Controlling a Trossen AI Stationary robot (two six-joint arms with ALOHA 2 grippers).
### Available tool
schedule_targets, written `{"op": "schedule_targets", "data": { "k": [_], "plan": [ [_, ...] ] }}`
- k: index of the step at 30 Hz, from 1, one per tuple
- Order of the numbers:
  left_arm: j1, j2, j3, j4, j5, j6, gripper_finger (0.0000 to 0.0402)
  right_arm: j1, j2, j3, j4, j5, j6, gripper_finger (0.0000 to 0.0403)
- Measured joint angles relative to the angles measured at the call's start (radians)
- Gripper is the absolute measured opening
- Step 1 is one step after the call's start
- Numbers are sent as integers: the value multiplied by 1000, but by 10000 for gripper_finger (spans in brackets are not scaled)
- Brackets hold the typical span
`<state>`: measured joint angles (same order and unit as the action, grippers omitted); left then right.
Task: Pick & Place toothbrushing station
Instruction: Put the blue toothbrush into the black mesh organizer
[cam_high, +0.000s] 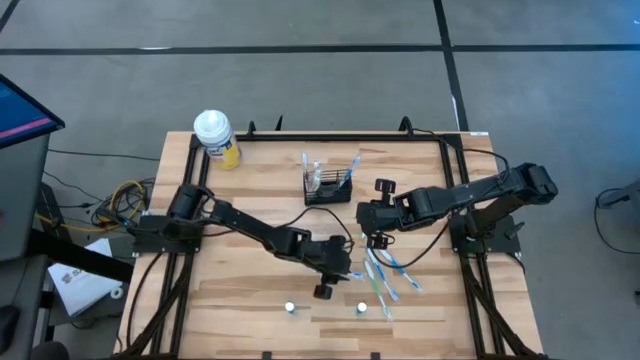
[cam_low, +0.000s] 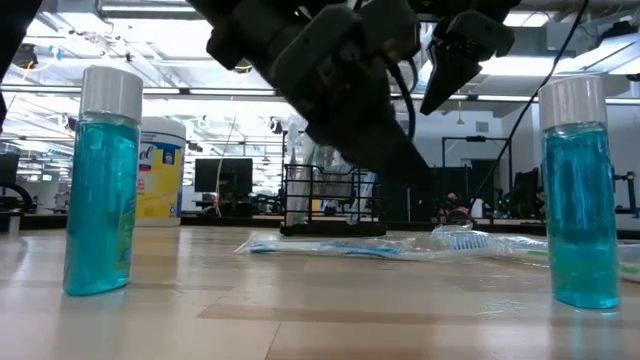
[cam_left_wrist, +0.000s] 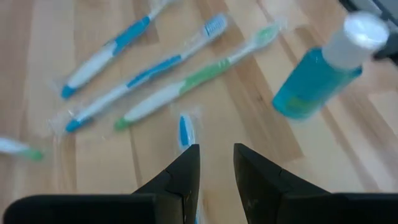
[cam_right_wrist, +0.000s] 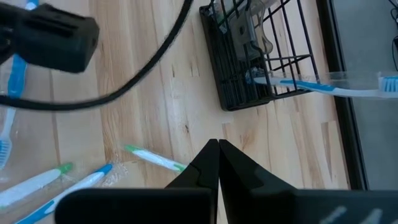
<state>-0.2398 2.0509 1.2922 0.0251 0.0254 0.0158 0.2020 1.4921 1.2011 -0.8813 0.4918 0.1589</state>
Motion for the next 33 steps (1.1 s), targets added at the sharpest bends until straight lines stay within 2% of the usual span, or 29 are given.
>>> {"op": "schedule_targets", "data": {
  "k": [18,33],
  "plan": [
    [6,3,-1,-64,-25,3,113,0,0,0,4,-20,0,0],
    [17,2,-96,-66,-26,-29,115,0,0,0,4,-20,0,0]
  ]
}}
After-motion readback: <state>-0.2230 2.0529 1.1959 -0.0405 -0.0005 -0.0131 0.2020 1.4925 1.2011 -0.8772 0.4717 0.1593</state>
